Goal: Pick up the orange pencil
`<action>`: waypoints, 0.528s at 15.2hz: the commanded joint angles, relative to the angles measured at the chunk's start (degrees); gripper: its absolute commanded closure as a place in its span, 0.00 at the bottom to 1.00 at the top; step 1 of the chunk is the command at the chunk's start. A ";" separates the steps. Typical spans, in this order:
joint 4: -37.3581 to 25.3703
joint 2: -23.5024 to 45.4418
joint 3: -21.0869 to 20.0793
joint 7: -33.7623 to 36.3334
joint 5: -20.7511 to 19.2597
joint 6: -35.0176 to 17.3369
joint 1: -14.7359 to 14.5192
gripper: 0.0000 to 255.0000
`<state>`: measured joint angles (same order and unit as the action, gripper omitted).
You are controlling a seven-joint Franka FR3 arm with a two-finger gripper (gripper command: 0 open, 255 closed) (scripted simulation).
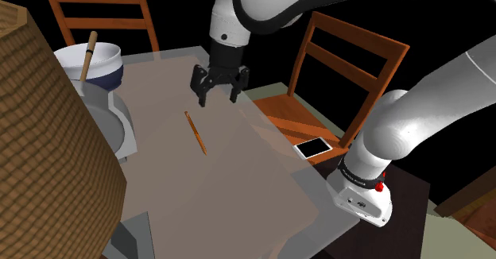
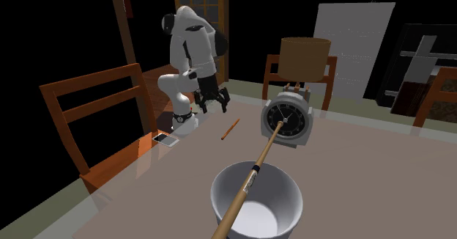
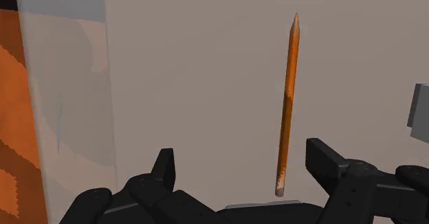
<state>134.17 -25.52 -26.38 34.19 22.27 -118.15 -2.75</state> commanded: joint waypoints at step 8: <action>-6.25 12.19 -7.81 12.12 -4.66 -9.15 2.35 0.00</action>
<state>127.48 -13.68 -33.98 46.14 17.67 -126.44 -0.40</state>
